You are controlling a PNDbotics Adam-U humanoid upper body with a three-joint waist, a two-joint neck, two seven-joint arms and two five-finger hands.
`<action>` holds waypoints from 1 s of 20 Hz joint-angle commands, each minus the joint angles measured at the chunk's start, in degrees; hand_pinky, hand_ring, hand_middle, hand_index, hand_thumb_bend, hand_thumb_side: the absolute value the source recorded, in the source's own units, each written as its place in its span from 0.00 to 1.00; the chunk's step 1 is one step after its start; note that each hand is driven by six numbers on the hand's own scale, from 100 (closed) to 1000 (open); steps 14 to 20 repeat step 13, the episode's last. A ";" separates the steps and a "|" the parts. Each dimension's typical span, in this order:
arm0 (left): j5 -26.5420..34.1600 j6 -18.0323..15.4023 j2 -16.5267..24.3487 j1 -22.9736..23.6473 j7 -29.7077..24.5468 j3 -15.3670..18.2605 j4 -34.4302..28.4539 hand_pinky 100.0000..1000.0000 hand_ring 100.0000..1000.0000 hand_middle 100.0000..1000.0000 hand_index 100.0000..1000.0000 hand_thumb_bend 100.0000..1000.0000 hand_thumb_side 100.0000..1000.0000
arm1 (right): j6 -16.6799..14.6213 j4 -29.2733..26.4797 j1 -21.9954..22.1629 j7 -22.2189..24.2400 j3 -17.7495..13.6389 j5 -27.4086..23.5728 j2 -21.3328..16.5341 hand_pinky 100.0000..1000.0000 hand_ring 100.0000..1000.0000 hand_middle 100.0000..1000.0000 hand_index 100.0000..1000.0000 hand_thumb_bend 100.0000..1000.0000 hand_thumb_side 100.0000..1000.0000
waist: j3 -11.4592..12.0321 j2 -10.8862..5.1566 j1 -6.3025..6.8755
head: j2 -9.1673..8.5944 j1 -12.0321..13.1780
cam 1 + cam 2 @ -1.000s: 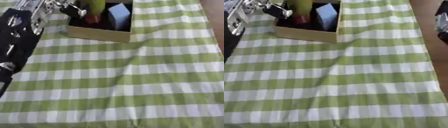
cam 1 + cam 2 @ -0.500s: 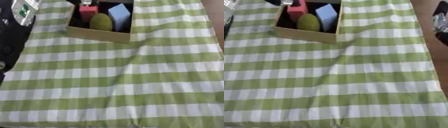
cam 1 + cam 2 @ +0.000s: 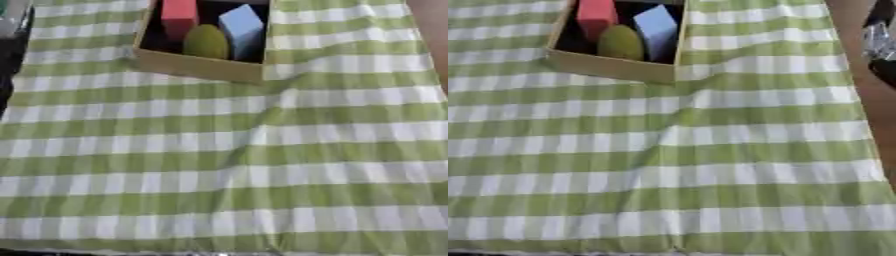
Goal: Pick up objects on the table and place them in the box.
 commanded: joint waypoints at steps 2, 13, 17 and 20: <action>13.09 5.36 6.56 4.77 13.85 3.79 -13.56 0.83 0.75 0.71 0.89 0.12 0.52 | -1.07 -0.86 -1.13 -1.53 -1.26 -0.11 -2.58 0.88 0.82 0.59 0.81 0.00 0.39 | 0.32 -2.42 -1.25 | 0.03 -0.46; 32.08 -2.44 9.09 26.03 35.54 10.16 -22.28 0.81 0.73 0.69 0.90 0.19 0.52 | -6.30 -0.86 -3.59 -7.49 -1.90 -0.22 -1.50 0.89 0.82 0.60 0.81 0.00 0.42 | 0.89 -2.21 -2.97 | -2.55 -0.40; 32.08 -2.44 9.09 26.03 35.54 10.16 -22.28 0.81 0.73 0.69 0.90 0.19 0.52 | -6.30 -0.86 -3.59 -7.49 -1.90 -0.22 -1.50 0.89 0.82 0.60 0.81 0.00 0.42 | 0.89 -2.21 -2.97 | -2.55 -0.40; 32.08 -2.44 9.09 26.03 35.54 10.16 -22.28 0.81 0.73 0.69 0.90 0.19 0.52 | -6.30 -0.86 -3.59 -7.49 -1.90 -0.22 -1.50 0.89 0.82 0.60 0.81 0.00 0.42 | 0.89 -2.21 -2.97 | -2.55 -0.40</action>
